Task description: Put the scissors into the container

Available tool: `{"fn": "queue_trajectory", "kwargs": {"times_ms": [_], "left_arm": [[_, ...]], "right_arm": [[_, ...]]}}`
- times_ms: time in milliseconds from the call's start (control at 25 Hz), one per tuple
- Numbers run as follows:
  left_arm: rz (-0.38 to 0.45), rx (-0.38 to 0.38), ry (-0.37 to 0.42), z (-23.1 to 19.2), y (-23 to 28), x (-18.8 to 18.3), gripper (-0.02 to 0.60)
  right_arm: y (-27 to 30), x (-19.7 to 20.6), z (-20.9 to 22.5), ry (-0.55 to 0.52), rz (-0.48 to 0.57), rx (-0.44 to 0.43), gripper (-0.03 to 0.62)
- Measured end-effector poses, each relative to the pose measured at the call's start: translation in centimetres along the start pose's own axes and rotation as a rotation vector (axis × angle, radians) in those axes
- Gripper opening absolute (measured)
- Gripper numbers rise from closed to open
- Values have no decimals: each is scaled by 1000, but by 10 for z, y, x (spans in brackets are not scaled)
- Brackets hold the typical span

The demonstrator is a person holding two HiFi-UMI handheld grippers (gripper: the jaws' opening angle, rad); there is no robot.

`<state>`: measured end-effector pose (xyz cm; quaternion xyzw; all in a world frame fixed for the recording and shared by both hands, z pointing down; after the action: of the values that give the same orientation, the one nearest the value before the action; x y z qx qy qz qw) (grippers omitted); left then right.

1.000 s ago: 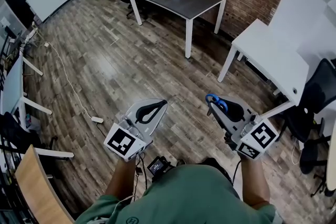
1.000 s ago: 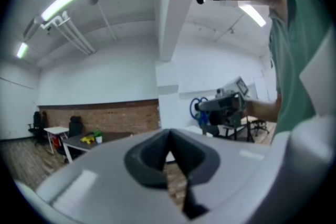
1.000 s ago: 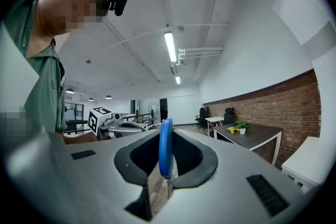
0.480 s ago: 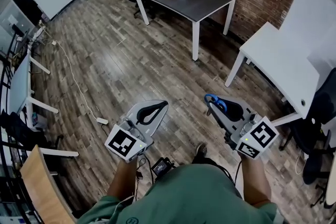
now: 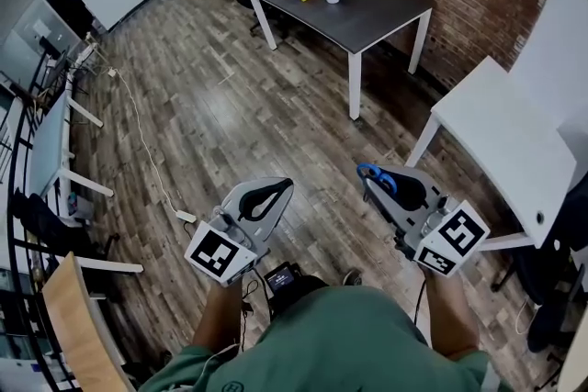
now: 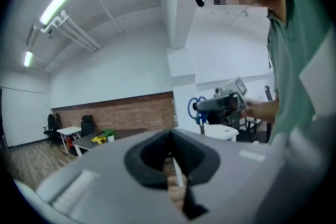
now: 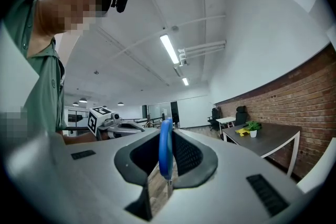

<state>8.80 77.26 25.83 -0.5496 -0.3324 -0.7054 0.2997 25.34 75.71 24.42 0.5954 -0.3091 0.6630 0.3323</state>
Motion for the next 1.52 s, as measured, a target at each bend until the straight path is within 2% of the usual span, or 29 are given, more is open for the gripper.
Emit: {"fn": "queue_trajectory", "kwargs": {"times_ms": [320, 480, 800, 1000, 1240, 1520], "left_arm": [[-37, -2, -8, -54, 33, 11, 3], [2, 23, -5, -97, 49, 12, 3], [30, 87, 19, -203, 61, 21, 2], [75, 102, 14, -258, 67, 25, 3], [75, 83, -11, -300, 81, 38, 3], [39, 19, -24, -350, 117, 46, 3]], "right_arm": [[39, 2, 49, 20, -21, -3, 48], [72, -2, 73, 9, -22, 32, 49], [161, -12, 107, -6, -14, 104, 48], [213, -14, 125, -8, -13, 126, 49], [252, -11, 156, -8, -42, 110, 48], [297, -8, 218, 21, -41, 47, 48]]}}
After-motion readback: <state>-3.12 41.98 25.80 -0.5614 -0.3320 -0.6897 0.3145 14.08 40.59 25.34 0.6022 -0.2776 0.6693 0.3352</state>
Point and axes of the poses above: the fingertips, and each gripper's own axes: y forward along the fingers, z to its right, x out of its underside, the point moved 3 cm from there along -y, backward along the fingers, and after that the axes turned 5 degrees about x, right-handed, at the moved point
